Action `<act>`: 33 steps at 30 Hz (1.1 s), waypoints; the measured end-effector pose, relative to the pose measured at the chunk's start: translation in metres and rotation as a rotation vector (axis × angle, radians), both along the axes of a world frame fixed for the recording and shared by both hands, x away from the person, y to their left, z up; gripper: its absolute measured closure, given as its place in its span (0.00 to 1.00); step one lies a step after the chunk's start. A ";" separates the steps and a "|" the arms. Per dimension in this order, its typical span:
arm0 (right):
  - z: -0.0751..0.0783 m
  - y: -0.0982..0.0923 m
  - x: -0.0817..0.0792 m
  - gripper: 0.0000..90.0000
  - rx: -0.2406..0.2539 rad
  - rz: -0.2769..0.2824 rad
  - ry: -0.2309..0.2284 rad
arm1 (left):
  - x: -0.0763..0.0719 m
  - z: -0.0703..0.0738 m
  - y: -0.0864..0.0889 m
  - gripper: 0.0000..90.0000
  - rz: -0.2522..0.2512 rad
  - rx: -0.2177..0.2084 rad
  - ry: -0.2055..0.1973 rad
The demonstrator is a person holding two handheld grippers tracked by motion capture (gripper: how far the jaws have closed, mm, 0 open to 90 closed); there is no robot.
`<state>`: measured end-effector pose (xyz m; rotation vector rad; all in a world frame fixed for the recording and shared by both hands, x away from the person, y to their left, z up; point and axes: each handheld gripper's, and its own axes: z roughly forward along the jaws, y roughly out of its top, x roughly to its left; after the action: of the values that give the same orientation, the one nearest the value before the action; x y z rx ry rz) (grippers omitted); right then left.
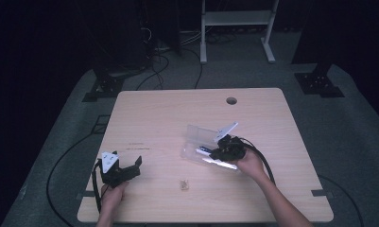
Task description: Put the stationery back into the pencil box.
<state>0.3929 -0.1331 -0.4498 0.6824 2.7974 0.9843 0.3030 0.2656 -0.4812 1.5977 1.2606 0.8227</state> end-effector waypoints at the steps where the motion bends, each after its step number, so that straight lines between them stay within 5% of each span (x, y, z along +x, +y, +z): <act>1: -0.001 0.000 0.001 0.87 -0.002 -0.001 0.001 | 0.000 0.000 0.000 0.00 0.000 0.000 -0.002; 33: -0.021 -0.003 0.009 0.87 -0.011 -0.025 0.049 | 0.000 0.000 0.000 0.00 0.000 0.000 0.001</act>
<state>0.4017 -0.1358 -0.4710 0.7478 2.8265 0.9605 0.3030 0.2657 -0.4812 1.5982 1.2611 0.8217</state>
